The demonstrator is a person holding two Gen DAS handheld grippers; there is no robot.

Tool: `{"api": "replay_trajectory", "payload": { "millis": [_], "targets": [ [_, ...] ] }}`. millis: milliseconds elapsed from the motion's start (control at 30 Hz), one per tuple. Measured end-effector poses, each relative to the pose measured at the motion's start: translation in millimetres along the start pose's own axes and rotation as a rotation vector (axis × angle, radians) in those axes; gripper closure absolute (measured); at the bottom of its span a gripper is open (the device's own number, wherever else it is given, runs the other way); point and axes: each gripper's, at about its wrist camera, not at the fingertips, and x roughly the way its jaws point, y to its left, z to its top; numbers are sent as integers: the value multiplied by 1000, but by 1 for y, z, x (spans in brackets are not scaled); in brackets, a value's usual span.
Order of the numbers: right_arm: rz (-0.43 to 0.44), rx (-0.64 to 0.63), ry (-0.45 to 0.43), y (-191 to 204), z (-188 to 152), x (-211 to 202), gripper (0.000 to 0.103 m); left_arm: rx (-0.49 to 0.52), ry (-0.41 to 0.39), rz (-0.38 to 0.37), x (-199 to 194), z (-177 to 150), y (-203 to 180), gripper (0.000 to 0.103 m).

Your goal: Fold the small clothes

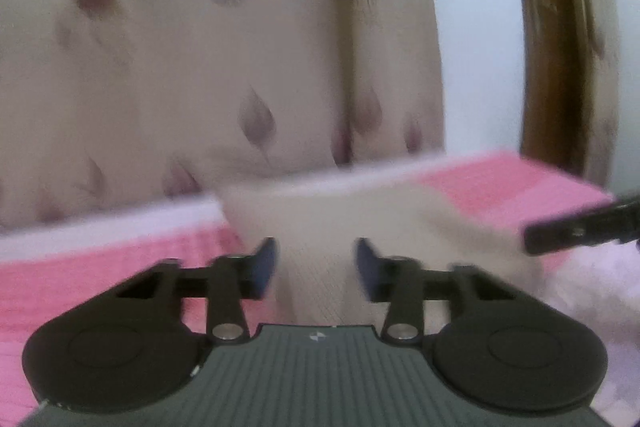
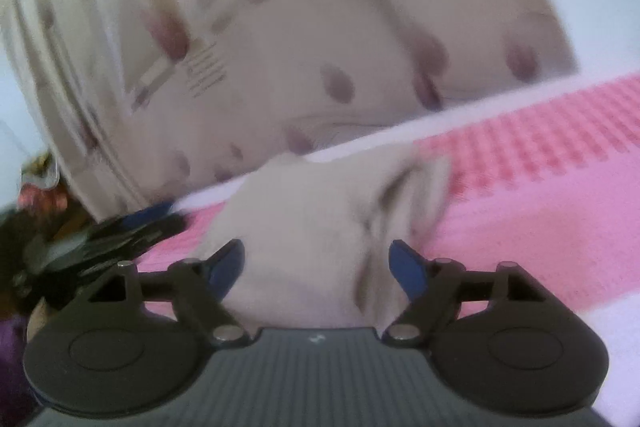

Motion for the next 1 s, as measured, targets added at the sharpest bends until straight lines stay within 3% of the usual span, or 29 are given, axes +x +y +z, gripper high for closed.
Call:
{"api": "replay_trajectory", "payload": {
  "millis": [33, 67, 100, 167, 333, 400, 533, 567, 600, 633, 667, 700, 800, 867, 933, 967, 1000],
  "targets": [
    [-28, -40, 38, 4, 1, 13, 54, -8, 11, 0, 7, -6, -1, 72],
    [-41, -46, 83, 3, 2, 25, 80, -12, -9, -1, 4, -10, -3, 72],
    [-48, -44, 132, 2, 0, 35, 89, -24, -9, -20, -1, -10, -4, 72],
    [-61, -104, 193, 4, -8, 38, 92, -50, -9, -68, -13, -12, -9, 72],
    [-117, -119, 191, -13, -11, -3, 92, -7, 70, -165, -7, -34, -30, 73],
    [-126, -87, 166, -20, -9, -12, 92, -68, 54, -178, -4, -33, -24, 73],
    [-20, 55, 32, -25, 1, -26, 88, -156, 60, -244, 1, -36, -10, 72],
    [-10, 74, 4, -26, 3, -25, 77, -176, 61, -260, 2, -36, -7, 72],
    [13, 98, -16, -28, 6, -22, 54, -197, 60, -276, 2, -38, -4, 72],
    [43, 130, -22, -31, 8, -15, 41, -212, 60, -287, 3, -38, -2, 71],
    [52, 144, -28, -32, 9, -9, 22, -223, 60, -295, 2, -38, 1, 70],
    [47, 140, -34, -31, 12, 1, 20, -228, 61, -300, 3, -38, 1, 70],
    [50, 111, -25, -26, 20, 28, 20, -223, 66, -306, 1, -38, 0, 70],
    [25, 70, 9, -25, 24, 50, 21, -213, 66, -313, 1, -36, -3, 63],
    [26, 55, 78, -25, 23, 75, 34, -197, 65, -317, 1, -35, -5, 58],
    [0, 19, 113, -21, 20, 85, 54, -190, 64, -320, 0, -35, -7, 55],
    [-37, -29, 130, -17, 17, 90, 59, -182, 62, -324, 0, -35, -9, 52]
  ]
}}
